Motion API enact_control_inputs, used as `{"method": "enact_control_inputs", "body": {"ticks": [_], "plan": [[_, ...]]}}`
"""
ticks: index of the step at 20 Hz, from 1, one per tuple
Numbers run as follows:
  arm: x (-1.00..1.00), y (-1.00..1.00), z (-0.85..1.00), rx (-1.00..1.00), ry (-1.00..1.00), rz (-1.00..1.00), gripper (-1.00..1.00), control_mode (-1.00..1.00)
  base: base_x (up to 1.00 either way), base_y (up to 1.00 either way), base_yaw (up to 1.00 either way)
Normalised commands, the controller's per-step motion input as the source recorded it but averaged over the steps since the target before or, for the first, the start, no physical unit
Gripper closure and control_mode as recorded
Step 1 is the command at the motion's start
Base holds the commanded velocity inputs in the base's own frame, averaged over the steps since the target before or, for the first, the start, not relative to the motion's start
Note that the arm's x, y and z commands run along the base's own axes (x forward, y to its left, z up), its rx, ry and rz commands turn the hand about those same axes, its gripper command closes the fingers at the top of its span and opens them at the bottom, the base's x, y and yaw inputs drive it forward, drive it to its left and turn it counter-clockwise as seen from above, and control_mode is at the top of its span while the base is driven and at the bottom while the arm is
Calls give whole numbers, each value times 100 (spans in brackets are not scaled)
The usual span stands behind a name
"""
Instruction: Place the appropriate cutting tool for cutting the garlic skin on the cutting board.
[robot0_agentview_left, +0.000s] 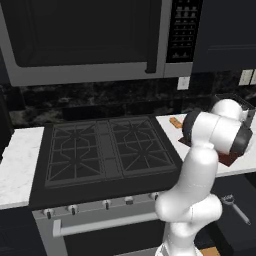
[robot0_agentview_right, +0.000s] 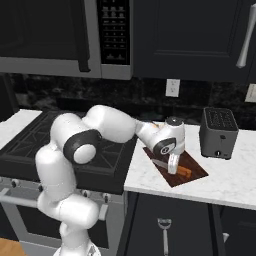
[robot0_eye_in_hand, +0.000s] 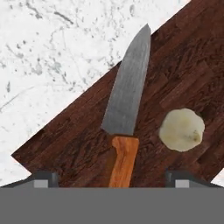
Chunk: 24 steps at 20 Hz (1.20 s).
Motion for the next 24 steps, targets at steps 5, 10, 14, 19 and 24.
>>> {"method": "enact_control_inputs", "body": {"ticks": [5,10,14,19,24], "plan": [[-77,40,100,-10,-21,2,-100,-100,0,0,0],[-78,49,100,-12,-16,5,-100,-100,0,0,0],[-79,56,100,-15,-13,3,-100,-100,0,0,0],[-67,71,91,-17,-5,3,-100,-100,0,0,0],[-42,86,72,-19,0,0,-100,-100,0,0,0]]}}
